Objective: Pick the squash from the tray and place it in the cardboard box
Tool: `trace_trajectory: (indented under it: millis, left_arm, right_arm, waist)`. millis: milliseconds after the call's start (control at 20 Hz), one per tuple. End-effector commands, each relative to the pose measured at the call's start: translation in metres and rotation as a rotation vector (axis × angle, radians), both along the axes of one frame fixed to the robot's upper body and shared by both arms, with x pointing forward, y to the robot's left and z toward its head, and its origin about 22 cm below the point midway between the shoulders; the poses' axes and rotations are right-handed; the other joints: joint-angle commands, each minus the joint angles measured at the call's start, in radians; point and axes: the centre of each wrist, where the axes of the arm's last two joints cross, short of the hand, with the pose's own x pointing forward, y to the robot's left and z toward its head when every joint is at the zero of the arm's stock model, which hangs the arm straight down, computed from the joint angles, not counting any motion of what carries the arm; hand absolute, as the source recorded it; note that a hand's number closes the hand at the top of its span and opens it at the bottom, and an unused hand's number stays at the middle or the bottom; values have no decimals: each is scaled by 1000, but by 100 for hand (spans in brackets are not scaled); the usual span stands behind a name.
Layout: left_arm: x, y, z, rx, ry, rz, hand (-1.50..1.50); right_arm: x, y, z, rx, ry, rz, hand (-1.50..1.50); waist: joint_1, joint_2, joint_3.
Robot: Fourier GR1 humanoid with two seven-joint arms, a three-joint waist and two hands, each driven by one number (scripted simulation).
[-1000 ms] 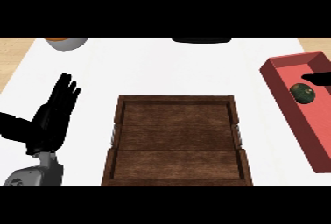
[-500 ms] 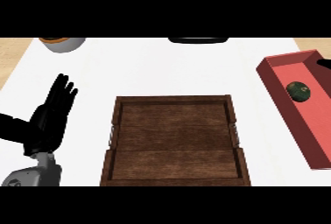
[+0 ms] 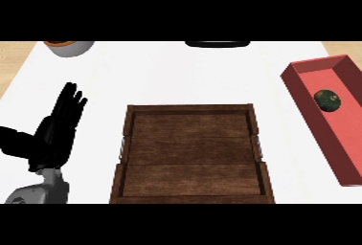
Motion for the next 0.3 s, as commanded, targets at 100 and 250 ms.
trace_trajectory:
  millis: [100,250]
  left_arm:
    - [-4,-15,13,1,11,14,0]
    - [14,1,10,1,7,13,0]
  right_arm:
    - [-43,-32,-15,8,-36,-40,-150]
    - [-62,-47,-23,13,-28,2,-150]
  waist:
    - [3,0,0]
    - [-1,1,0]
